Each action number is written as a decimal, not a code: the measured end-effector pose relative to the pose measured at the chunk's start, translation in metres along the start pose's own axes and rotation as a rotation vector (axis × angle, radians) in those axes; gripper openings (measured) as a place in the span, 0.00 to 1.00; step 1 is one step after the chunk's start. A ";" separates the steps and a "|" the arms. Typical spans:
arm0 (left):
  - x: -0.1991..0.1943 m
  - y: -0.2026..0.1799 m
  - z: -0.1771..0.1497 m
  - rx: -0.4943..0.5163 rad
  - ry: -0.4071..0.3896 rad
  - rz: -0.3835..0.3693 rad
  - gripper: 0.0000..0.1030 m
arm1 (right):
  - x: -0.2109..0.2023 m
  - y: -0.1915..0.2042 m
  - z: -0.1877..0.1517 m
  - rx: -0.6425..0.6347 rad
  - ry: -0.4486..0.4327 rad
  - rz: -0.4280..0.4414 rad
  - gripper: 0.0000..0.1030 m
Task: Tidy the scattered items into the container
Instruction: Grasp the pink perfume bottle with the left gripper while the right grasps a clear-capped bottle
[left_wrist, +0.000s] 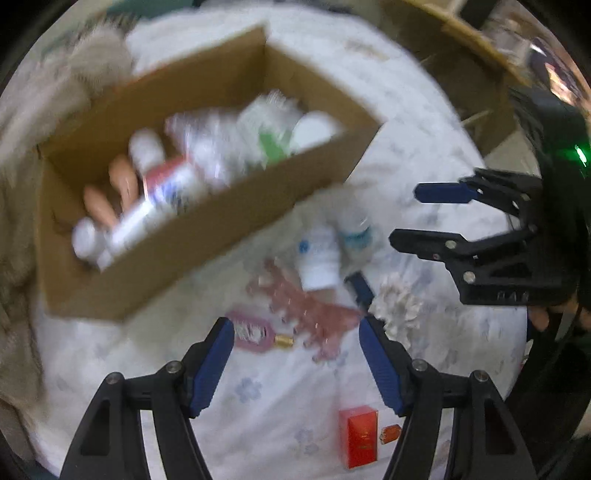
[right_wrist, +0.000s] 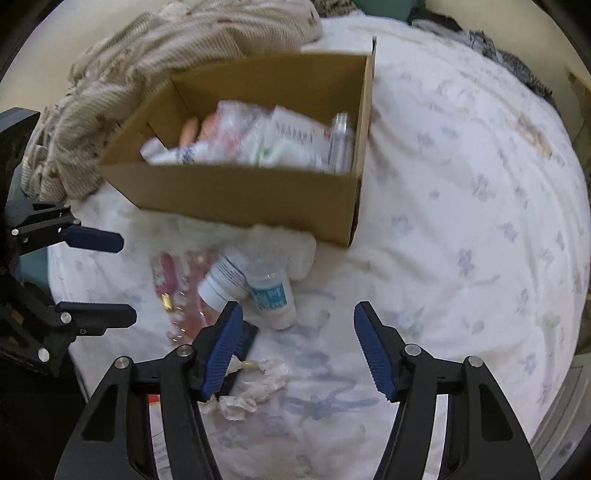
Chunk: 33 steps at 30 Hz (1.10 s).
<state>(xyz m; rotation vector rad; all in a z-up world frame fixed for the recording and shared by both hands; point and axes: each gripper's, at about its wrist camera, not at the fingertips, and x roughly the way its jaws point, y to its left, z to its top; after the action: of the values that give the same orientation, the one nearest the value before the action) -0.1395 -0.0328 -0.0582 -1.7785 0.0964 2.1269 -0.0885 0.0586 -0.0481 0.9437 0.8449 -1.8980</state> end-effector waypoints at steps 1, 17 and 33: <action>0.006 0.006 0.001 -0.037 0.027 -0.011 0.69 | 0.006 0.000 -0.001 -0.003 0.006 -0.002 0.64; 0.054 0.066 0.000 -0.350 0.192 -0.049 0.53 | 0.042 -0.005 0.002 0.051 0.018 0.023 0.41; -0.033 0.045 -0.002 -0.220 -0.089 -0.153 0.43 | -0.033 -0.024 0.008 0.115 -0.122 0.060 0.31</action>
<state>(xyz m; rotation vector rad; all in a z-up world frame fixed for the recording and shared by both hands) -0.1472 -0.0826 -0.0351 -1.7415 -0.2985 2.1705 -0.0994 0.0750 -0.0115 0.9010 0.6347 -1.9479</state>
